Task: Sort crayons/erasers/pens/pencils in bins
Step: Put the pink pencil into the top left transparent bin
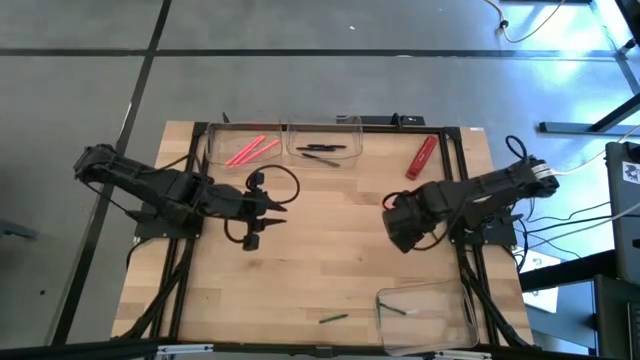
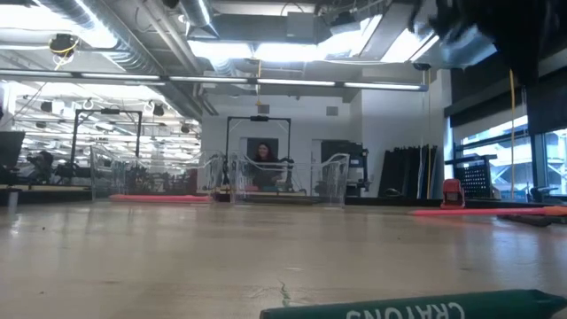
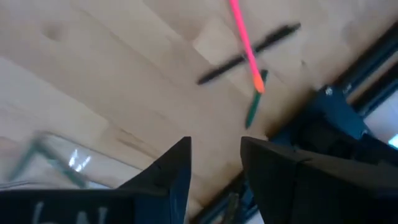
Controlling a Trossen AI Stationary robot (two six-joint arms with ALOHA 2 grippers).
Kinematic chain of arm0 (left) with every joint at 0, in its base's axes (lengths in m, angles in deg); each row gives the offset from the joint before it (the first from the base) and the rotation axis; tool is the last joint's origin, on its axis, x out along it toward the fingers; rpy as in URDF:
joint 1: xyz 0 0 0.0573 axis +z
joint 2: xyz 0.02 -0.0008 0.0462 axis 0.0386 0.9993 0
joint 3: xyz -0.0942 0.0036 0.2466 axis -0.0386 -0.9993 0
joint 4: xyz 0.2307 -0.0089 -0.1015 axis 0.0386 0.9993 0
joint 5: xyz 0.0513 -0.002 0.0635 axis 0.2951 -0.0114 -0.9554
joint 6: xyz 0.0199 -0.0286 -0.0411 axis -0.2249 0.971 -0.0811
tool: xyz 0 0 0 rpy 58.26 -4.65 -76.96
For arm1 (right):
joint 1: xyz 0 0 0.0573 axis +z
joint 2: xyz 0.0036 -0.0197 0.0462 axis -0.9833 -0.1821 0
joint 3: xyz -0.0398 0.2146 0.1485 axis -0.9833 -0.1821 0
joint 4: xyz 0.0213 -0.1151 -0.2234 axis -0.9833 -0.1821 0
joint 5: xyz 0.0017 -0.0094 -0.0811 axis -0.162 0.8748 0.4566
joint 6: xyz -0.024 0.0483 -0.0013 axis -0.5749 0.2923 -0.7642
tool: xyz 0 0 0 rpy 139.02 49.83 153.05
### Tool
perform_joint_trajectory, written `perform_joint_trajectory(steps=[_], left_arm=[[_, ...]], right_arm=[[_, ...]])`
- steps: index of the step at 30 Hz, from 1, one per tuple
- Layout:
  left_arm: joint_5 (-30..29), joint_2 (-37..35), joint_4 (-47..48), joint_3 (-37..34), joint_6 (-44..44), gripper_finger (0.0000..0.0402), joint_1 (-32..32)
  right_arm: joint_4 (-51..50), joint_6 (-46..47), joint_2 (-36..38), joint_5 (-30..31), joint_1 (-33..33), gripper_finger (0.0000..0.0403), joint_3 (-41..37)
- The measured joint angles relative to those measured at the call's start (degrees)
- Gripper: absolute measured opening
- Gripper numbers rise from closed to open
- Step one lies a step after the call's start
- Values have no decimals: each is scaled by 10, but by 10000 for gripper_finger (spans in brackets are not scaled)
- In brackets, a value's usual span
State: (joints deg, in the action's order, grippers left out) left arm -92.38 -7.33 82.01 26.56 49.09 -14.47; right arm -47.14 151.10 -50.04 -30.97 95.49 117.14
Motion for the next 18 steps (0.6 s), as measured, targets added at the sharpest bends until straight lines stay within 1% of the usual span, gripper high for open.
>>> perform_joint_trajectory(steps=[3, 7, 9, 15, 18], left_arm=[[0, 0, 0, 0, 0, 112, 8], [0, 0, 1, 0, 0, 112, 19], [0, 0, 1, 0, 0, 112, 23], [40, 0, 1, 0, 0, 112, 43], [44, 0, 1, 0, 0, 112, 50]], right_arm=[[50, -39, 14, -28, -25, 141, -65], [105, -92, 16, -32, -60, 141, -130], [133, -116, 16, -44, -80, 141, -159], [167, -159, 16, -49, -132, 141, -230], [189, -184, 16, -56, -152, 141, -259]])
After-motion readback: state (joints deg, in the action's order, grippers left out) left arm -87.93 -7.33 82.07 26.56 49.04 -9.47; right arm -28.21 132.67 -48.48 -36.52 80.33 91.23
